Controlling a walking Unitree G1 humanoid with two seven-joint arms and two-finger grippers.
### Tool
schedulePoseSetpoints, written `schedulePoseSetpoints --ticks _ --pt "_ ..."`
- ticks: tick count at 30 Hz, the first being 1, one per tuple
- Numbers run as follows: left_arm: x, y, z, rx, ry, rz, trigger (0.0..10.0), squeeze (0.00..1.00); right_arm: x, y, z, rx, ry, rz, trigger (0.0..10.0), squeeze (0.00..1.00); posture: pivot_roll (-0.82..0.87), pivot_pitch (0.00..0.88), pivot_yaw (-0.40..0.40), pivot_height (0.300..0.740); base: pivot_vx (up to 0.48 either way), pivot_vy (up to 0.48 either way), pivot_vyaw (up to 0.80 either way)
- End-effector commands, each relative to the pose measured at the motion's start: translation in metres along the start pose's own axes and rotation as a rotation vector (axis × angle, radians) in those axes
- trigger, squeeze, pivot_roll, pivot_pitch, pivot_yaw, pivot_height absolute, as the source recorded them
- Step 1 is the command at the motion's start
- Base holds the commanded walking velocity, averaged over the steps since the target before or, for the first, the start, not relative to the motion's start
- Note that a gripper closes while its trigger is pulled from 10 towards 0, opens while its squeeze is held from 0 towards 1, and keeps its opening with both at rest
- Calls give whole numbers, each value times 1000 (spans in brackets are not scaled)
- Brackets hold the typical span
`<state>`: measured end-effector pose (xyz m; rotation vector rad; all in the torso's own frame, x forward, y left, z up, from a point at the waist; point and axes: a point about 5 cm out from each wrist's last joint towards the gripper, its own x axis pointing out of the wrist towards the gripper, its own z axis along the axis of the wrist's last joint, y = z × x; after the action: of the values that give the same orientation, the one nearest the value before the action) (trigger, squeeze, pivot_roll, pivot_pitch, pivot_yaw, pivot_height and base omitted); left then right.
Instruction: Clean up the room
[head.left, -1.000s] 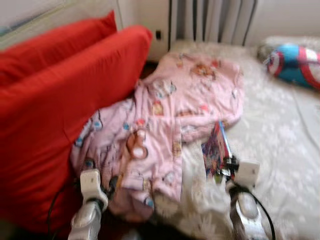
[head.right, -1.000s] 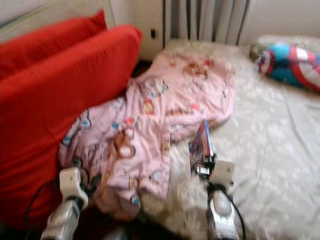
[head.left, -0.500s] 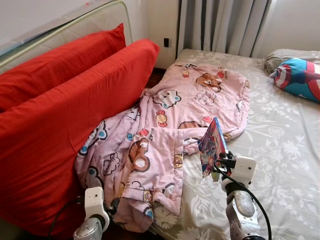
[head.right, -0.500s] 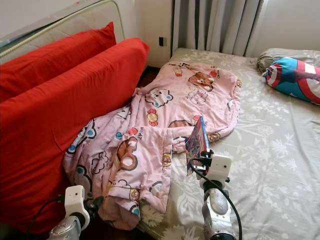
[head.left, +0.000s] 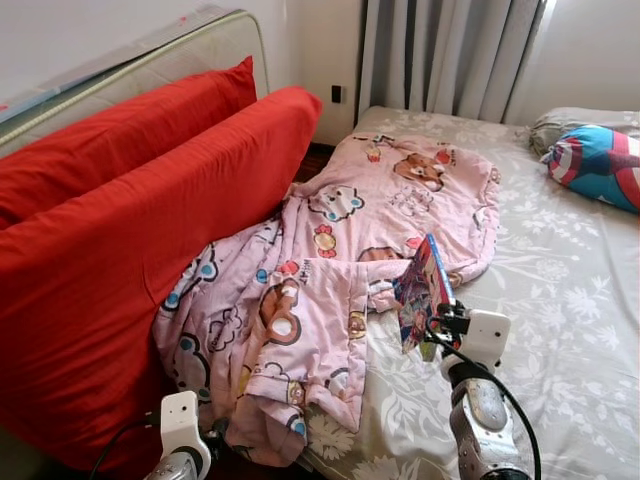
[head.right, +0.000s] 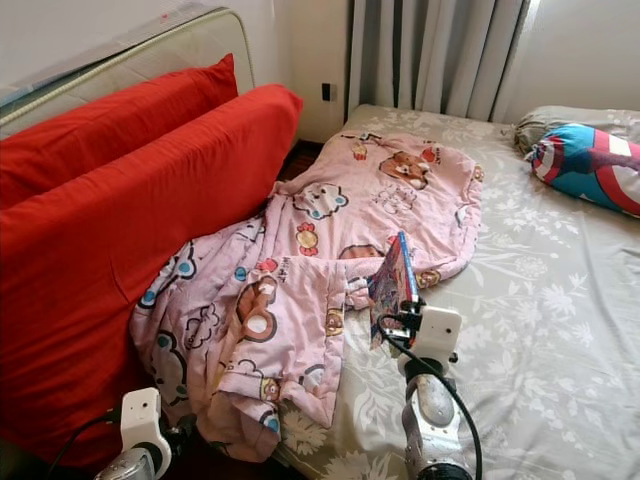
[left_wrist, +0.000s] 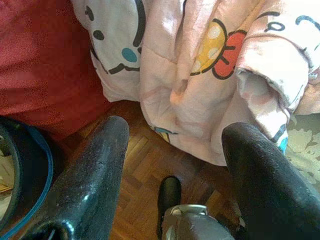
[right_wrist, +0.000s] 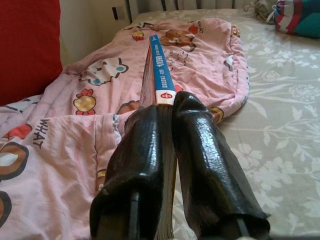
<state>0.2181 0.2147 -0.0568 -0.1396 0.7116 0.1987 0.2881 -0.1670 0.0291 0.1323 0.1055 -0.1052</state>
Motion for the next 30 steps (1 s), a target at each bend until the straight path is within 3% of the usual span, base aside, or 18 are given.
schedulePoseSetpoints --ticks 1,7,24,30 --pt "-4 6 -12 20 46 19 10000 0 4 5 7 0 -33 15 10000 0 62 20 16 740 0 0 0" --pt "-6 5 -18 66 66 12 10000 0 4 4 7 6 -29 6 10000 0 53 12 19 740 0 -47 -470" --pt "-8 4 -26 75 85 3 10000 0 2 5 5 -4 -31 8 10000 0 52 6 16 740 0 -428 0" --pt "-8 4 -25 74 83 3 10000 0 3 6 5 7 -24 8 10000 0 53 15 17 740 0 -426 -745"
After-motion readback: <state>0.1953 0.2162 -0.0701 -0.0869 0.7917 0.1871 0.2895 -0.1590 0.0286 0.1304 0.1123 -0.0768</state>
